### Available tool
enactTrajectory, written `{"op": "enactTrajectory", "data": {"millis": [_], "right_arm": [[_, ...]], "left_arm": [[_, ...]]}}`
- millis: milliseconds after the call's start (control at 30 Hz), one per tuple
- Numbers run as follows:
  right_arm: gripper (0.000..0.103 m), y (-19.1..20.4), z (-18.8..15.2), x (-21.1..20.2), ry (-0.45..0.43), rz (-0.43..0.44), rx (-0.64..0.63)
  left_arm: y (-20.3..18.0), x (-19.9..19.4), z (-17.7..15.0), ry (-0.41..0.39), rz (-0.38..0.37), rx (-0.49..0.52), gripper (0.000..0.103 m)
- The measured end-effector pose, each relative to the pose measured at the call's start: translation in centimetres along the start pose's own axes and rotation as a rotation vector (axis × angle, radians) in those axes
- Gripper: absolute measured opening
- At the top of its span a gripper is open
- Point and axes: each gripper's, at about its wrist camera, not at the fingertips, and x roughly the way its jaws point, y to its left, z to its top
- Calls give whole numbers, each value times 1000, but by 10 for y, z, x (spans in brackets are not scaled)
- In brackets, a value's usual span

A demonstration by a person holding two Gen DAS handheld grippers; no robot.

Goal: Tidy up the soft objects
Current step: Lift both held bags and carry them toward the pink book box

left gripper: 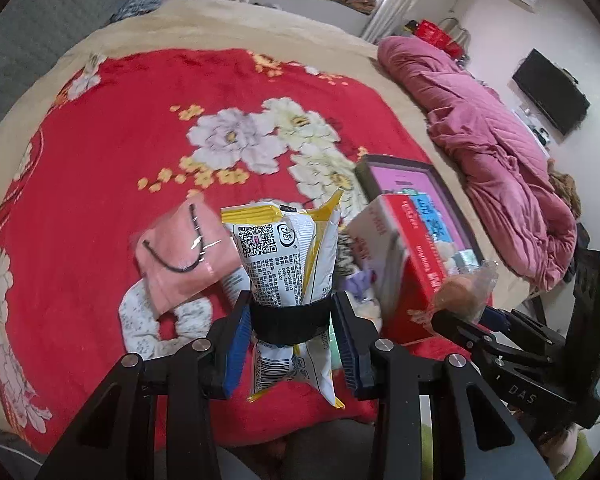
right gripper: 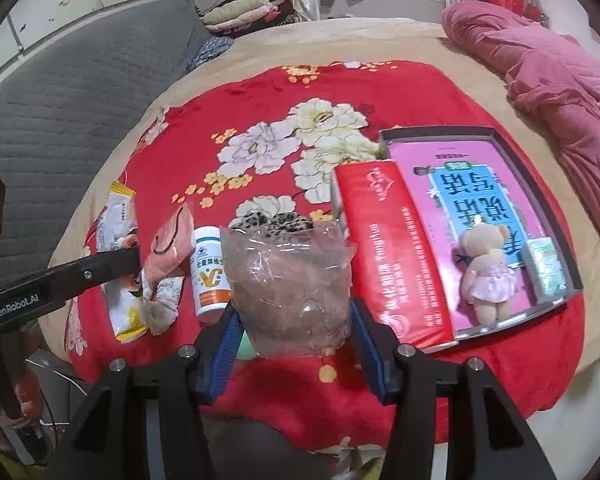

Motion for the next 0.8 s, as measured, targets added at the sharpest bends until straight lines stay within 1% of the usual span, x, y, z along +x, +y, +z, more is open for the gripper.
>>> {"op": "enactTrajectory", "data": {"millis": [300,433,633,800], "right_arm": [[53,-21,3,-30,-54,-15,25],[53,-33,8,-45,-84,-19,38],[53,-47,13,-63,-122,-27,51],[53,-60,18,-76,-151,-29,63]], "left_arm": [[-35,-13,5,-23,-22,39,40],[-59,-20,7,-41,-31,80,40],[-91,-22,9,-48,-46,125,40],[-112,-20,13,-40,-69,141,40]]}}
